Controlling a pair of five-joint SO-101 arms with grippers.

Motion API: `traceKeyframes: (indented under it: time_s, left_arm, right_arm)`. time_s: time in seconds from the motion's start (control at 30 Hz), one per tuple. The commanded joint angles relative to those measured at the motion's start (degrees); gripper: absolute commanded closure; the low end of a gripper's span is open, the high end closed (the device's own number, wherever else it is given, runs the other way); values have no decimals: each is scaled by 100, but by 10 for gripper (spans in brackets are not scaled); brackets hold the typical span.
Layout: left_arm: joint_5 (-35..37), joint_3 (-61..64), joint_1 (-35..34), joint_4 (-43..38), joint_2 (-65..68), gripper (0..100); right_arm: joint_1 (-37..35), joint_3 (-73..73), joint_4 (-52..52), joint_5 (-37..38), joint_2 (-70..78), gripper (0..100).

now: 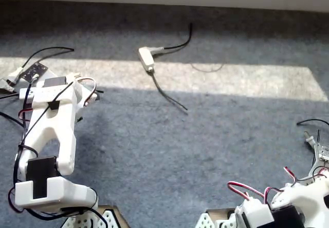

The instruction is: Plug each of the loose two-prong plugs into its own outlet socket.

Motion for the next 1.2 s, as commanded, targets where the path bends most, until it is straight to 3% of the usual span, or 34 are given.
traceKeyframes:
  time_s: [0.0, 0.23, 0.4, 0.63, 0.87, 1.17]
  left_arm:
    - [0, -48, 22, -79, -57, 709]
    - [0, -57, 22, -79, -57, 709]
    - [0, -57, 22, -79, -57, 709]
    - [0, -57, 22, -79, -57, 709]
    - [0, -57, 22, -79, -57, 709]
    - [0, -57, 31, -79, -57, 709]
  right_arm:
    - [-48, -13, -611, -440, 127, 797]
    - [-66, -84, -655, -501, 365, 914]
    - [-75, -277, -629, -519, 48, 913]
    - [-778, -277, -171, -879, -690, 913]
    - [-2712, -312, 681, -2602, -1367, 913]
    - [-6035, -418, 673, -5029, -1727, 910]
